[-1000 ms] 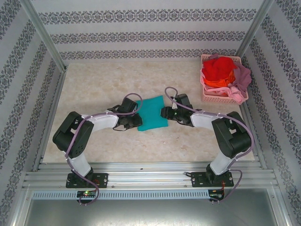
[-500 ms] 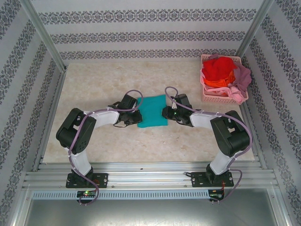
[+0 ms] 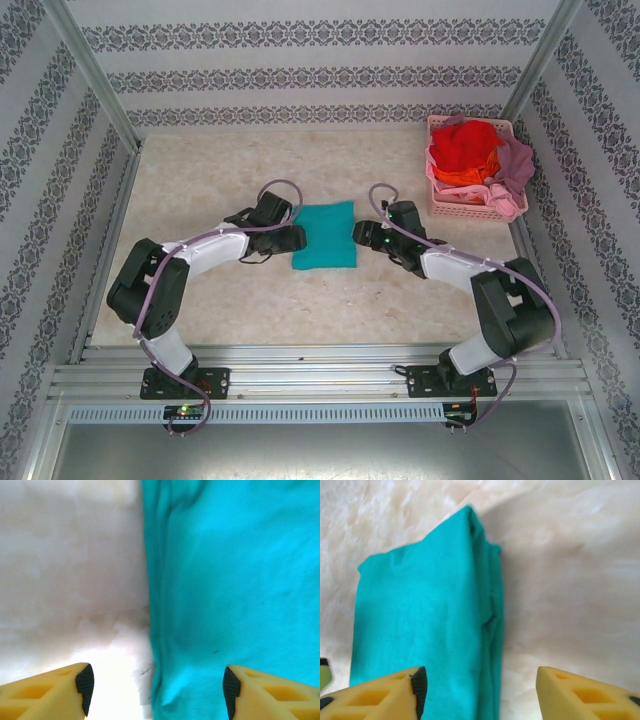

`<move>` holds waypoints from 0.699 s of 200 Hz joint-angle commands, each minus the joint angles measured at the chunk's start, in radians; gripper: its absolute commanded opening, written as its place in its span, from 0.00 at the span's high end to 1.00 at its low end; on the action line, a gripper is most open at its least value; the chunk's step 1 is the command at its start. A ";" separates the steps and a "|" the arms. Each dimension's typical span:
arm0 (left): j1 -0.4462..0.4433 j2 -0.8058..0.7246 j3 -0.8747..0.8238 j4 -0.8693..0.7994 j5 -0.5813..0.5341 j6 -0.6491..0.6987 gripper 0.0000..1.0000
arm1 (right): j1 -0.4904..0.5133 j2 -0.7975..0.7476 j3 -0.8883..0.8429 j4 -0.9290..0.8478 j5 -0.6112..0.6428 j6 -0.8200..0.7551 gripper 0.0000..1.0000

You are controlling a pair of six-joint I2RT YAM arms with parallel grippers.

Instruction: Fold and stack the t-shirts

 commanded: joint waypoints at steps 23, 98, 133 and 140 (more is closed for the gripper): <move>-0.167 0.131 0.288 -0.266 -0.238 0.078 0.00 | -0.085 -0.181 -0.141 -0.032 0.177 0.004 0.29; -0.310 0.584 0.863 -0.619 -0.354 0.048 0.04 | -0.263 -0.494 -0.329 -0.123 0.170 -0.026 0.28; -0.273 0.582 0.797 -0.602 -0.304 0.075 0.05 | -0.268 -0.499 -0.357 -0.114 0.108 -0.031 0.28; -0.257 0.553 0.751 -0.582 -0.295 0.090 0.06 | -0.268 -0.488 -0.354 -0.107 0.098 -0.030 0.28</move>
